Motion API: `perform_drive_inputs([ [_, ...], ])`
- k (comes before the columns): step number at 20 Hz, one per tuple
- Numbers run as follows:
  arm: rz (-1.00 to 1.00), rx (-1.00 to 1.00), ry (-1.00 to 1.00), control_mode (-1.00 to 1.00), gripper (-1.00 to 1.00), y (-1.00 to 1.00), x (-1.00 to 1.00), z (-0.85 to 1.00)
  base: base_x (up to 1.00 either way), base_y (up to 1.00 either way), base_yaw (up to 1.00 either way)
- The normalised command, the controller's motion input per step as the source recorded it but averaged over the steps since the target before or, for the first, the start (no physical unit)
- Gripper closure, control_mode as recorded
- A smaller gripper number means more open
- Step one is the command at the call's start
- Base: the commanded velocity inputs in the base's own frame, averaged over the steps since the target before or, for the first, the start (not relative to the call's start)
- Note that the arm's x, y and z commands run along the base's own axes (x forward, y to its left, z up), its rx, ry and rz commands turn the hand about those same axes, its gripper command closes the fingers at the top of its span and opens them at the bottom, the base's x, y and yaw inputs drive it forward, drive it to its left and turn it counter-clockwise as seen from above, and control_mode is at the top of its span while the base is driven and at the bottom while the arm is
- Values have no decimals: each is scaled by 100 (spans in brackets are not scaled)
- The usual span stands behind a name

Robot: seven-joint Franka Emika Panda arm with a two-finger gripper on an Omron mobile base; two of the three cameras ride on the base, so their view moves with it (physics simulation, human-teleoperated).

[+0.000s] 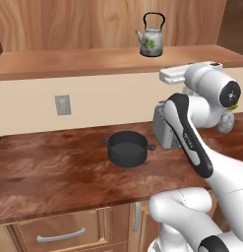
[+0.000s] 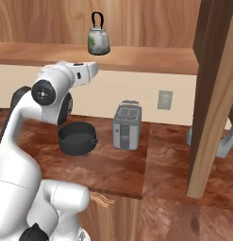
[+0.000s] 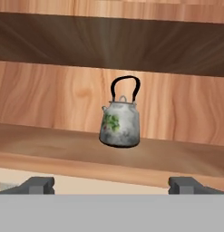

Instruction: Pick the kettle from the cabinet and place it on a stove burner. Then pick the pot from the counter and place it on another stove burner. Finally, turn both burners on.

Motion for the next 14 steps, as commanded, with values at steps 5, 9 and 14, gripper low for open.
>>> perform_drive_inputs([
  [5,0,-2,0,-100,-100,0,26,7,0,0,0],
  [9,0,0,0,-100,-100,-5,26,13,0,0,0],
  [14,0,0,0,-100,-100,-14,23,20,0,0,0],
])
